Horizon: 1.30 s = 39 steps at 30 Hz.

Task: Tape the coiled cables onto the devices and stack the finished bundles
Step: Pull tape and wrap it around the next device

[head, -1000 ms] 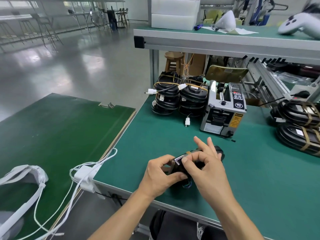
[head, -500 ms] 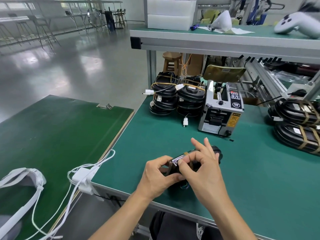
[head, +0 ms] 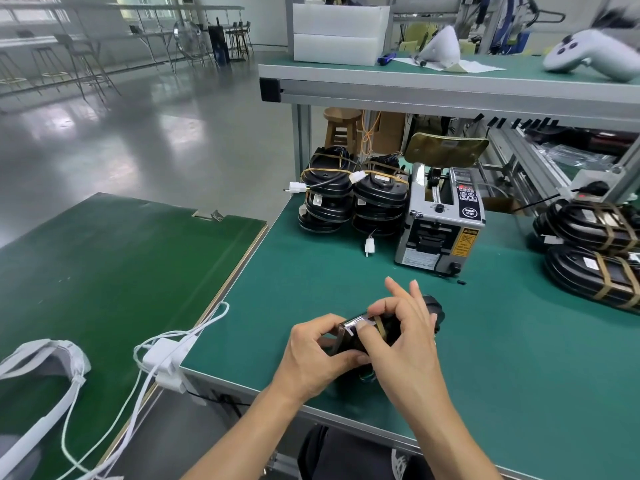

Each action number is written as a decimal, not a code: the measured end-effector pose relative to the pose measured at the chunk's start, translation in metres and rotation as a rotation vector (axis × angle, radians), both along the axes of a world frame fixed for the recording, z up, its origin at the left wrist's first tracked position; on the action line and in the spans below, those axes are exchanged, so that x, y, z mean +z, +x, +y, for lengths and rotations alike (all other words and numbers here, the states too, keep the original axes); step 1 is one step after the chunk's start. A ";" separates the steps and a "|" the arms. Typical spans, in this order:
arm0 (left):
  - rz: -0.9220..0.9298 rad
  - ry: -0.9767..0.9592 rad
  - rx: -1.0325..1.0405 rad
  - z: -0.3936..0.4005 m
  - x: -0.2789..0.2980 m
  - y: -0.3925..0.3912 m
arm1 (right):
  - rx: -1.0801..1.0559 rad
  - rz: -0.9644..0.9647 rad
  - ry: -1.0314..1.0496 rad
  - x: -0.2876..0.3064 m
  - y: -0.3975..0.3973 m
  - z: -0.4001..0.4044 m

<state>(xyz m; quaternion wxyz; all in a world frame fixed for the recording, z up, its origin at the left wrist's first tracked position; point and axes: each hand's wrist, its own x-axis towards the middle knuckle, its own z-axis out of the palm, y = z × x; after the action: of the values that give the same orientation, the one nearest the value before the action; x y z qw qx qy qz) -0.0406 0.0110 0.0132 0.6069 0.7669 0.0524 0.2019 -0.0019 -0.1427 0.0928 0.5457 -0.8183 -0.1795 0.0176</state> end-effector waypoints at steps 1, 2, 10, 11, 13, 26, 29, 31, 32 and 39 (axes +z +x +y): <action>-0.002 0.003 -0.002 0.000 0.000 0.000 | -0.011 0.008 0.010 0.000 0.000 0.001; -0.002 0.007 -0.002 0.000 -0.001 0.000 | -0.020 0.007 0.010 0.000 -0.001 0.002; -0.007 0.018 -0.006 0.003 -0.003 0.001 | -0.063 0.004 0.112 -0.006 -0.002 0.007; -0.003 0.024 -0.003 0.003 -0.004 0.001 | -0.069 0.003 0.111 -0.006 -0.002 0.007; 0.010 0.039 0.009 0.003 -0.004 0.001 | -0.071 -0.027 0.036 -0.006 -0.003 0.008; -0.020 0.001 -0.003 0.003 -0.003 0.002 | -0.258 0.047 0.133 0.014 0.031 -0.013; -0.015 -0.024 -0.019 0.003 -0.004 0.001 | -0.379 0.086 0.203 0.014 0.090 -0.021; -0.015 -0.031 -0.022 0.003 -0.004 0.001 | -0.449 0.202 0.256 0.010 0.132 -0.022; -0.013 -0.036 -0.023 0.003 -0.003 0.001 | -0.482 0.263 0.273 0.007 0.151 -0.020; -0.009 -0.029 -0.018 0.002 0.002 0.000 | -0.624 0.434 0.355 -0.009 0.209 -0.002</action>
<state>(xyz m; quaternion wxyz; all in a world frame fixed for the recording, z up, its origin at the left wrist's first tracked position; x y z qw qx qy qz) -0.0411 0.0135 0.0150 0.6201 0.7575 0.0458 0.1990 0.2070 -0.1452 0.0842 0.6827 -0.7038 0.1961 -0.0077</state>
